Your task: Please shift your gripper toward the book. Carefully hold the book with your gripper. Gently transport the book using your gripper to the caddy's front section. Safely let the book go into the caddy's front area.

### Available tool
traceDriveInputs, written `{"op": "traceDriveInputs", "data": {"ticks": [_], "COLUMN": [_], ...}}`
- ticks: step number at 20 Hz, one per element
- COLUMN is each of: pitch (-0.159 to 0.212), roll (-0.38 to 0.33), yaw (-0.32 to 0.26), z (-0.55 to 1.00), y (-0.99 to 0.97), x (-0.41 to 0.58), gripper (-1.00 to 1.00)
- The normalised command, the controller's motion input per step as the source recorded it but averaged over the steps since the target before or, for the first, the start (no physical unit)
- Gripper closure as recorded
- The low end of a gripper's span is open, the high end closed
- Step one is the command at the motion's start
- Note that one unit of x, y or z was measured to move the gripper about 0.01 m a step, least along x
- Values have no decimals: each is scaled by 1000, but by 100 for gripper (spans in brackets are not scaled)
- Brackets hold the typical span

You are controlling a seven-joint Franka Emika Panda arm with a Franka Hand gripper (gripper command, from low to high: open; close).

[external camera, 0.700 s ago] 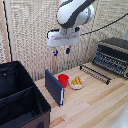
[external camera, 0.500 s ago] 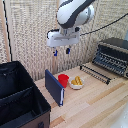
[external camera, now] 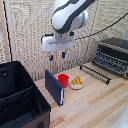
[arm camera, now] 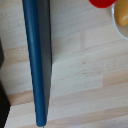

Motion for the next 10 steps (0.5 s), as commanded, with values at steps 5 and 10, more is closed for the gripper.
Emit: {"op": "traceDriveInputs", "data": {"ticks": [5, 10], "pitch": [1, 10], "roll": [-30, -25], "yaw": [0, 0], "z": [-235, -277], "y": [289, 257], "x": [0, 0], "gripper": [-100, -100]}}
